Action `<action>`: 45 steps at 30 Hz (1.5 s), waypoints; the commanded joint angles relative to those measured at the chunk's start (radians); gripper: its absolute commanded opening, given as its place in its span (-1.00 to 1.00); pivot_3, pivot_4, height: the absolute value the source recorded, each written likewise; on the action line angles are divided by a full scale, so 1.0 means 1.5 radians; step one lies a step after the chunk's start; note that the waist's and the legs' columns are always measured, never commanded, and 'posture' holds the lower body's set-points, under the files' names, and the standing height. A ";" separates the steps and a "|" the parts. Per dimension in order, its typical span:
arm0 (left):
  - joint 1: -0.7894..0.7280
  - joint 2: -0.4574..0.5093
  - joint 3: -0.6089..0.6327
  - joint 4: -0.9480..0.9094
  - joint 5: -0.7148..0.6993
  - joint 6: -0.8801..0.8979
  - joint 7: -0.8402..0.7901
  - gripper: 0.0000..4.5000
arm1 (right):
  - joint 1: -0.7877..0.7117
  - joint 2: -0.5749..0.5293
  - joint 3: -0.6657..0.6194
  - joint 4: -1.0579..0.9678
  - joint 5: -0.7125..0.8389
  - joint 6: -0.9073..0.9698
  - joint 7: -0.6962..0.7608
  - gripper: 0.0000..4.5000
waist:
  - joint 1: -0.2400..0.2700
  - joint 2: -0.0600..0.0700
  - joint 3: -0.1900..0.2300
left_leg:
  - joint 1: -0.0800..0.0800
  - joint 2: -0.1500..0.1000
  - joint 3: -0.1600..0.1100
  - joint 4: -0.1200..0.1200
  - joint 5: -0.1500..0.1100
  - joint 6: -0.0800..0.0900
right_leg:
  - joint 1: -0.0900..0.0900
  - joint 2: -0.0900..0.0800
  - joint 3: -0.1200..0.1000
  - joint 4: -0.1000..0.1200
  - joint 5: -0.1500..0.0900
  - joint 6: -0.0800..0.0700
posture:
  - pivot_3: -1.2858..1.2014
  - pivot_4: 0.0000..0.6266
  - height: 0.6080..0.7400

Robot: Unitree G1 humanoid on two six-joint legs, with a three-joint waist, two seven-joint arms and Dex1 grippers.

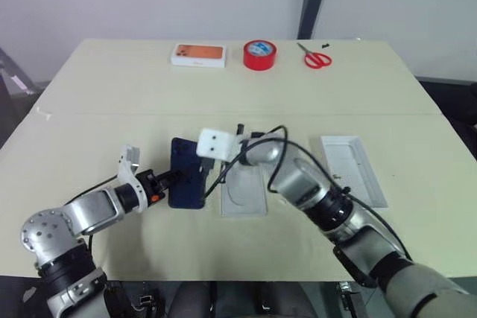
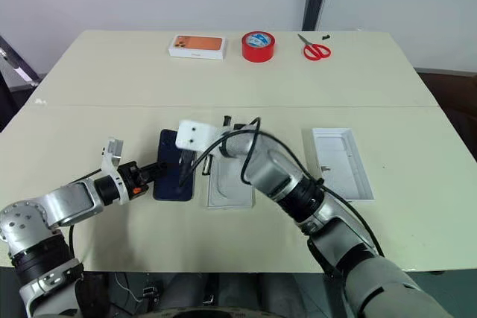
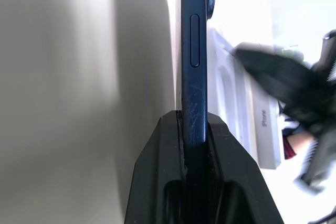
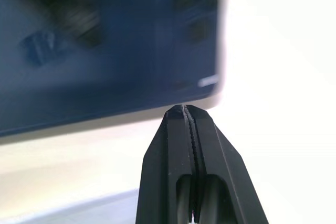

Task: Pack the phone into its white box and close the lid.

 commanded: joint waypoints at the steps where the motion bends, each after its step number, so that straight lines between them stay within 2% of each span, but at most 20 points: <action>1: 0.014 0.004 -0.058 -0.067 -0.122 -0.061 0.027 -0.98 | 0.014 -0.037 -0.075 -0.112 0.081 0.005 0.063 -1.00 | 0.002 0.000 0.000 | 0.000 0.000 0.000 0.000 0.000 0.000 | 0.000 0.000 0.000 0.000 0.000 0.000 | 0.03 -0.52 0.89; 5: 0.044 0.005 -0.157 -0.084 -0.237 -0.167 0.122 -0.98 | 0.057 -0.102 -0.154 -0.157 0.154 0.006 0.102 -1.00 | 0.003 0.000 0.000 | 0.000 0.000 0.000 0.000 0.000 0.000 | 0.001 0.000 0.000 -0.001 0.000 0.000 | 0.03 -0.52 0.89; 9: 0.048 -0.027 -0.271 -0.089 -0.308 -0.278 0.226 -0.98 | 0.100 -0.151 -0.183 -0.141 0.165 -0.010 0.090 -1.00 | 0.002 0.000 0.000 | 0.000 0.000 0.000 0.000 0.000 0.000 | 0.001 0.000 0.000 -0.001 0.000 0.000 | 0.03 -0.52 0.89; 17: 0.018 -0.017 -0.400 -0.046 -0.303 -0.349 0.254 -0.98 | 0.096 -0.146 -0.171 -0.131 0.161 0.014 0.039 -1.00 | 0.002 0.000 0.001 | 0.000 0.000 0.000 0.000 0.000 0.001 | 0.001 0.001 0.000 -0.001 0.000 0.000 | 0.03 -0.52 0.89; 19: 0.011 -0.014 -0.414 -0.039 -0.302 -0.361 0.255 -0.55 | 0.092 -0.145 -0.171 -0.132 0.163 0.019 0.031 -1.00 | 0.003 0.000 0.001 | 0.000 0.000 0.000 0.000 0.000 0.001 | 0.001 0.001 0.000 -0.001 0.000 0.000 | 0.03 -0.52 0.89; 20: 0.008 -0.011 -0.420 -0.040 -0.303 -0.367 0.256 -0.40 | 0.091 -0.145 -0.171 -0.133 0.164 0.021 0.029 -1.00 | 0.004 0.000 0.001 | 0.000 0.000 0.000 0.000 0.000 0.001 | 0.001 0.001 0.000 -0.001 0.000 0.000 | 0.03 -0.52 0.89; 25: 0.007 0.002 -0.436 -0.049 -0.309 -0.390 0.250 0.73 | 0.089 -0.152 -0.168 -0.134 0.166 0.024 0.023 -1.00 | 0.004 0.000 0.001 | 0.000 0.000 0.000 0.000 0.000 0.001 | 0.001 0.001 0.000 -0.001 0.000 0.000 | 0.03 -0.52 0.89; 26: 0.009 0.005 -0.437 -0.053 -0.313 -0.394 0.248 0.91 | 0.089 -0.154 -0.166 -0.132 0.165 0.023 0.021 -1.00 | 0.004 0.000 0.001 | 0.000 0.000 0.000 0.000 0.000 0.001 | 0.001 0.001 0.000 -0.001 0.000 0.000 | 0.03 -0.52 0.89; 27: 0.011 0.011 -0.438 -0.058 -0.317 -0.397 0.247 0.98 | 0.089 -0.155 -0.166 -0.131 0.164 0.021 0.020 -1.00 | 0.003 0.000 0.001 | 0.000 0.000 0.000 0.000 0.000 0.001 | 0.001 0.001 0.000 -0.001 0.000 0.000 | 0.03 -0.52 0.89; 32: 0.026 0.077 -0.432 -0.117 -0.350 -0.406 0.237 0.98 | 0.084 -0.158 -0.166 -0.121 0.165 0.023 0.015 -1.00 | 0.001 0.000 0.001 | 0.000 0.001 0.000 0.000 0.000 0.000 | 0.001 0.002 0.000 -0.001 0.000 0.000 | 0.03 -0.52 0.89; 38: 0.032 0.202 -0.416 -0.170 -0.368 -0.397 0.186 0.98 | 0.084 -0.171 -0.173 -0.110 0.167 0.015 0.018 -1.00 | 0.003 0.001 0.001 | 0.000 0.001 0.000 0.000 0.000 0.000 | 0.001 0.001 0.000 -0.001 0.000 0.000 | 0.03 -0.52 0.89; 44: 0.036 0.291 -0.397 -0.178 -0.292 -0.390 0.089 0.98 | 0.087 -0.189 -0.175 -0.102 0.169 0.006 0.022 -1.00 | 0.002 0.001 0.002 | 0.000 0.001 0.000 0.000 0.000 0.000 | 0.001 0.002 0.000 -0.001 0.000 0.000 | 0.03 -0.52 0.89; 45: 0.036 0.308 -0.388 -0.175 -0.236 -0.397 0.061 0.87 | 0.090 -0.198 -0.176 -0.101 0.168 0.005 0.025 -1.00 | 0.002 0.002 0.002 | 0.000 0.001 0.000 0.000 0.000 0.000 | 0.001 0.002 0.000 -0.001 0.000 0.000 | 0.03 -0.52 0.89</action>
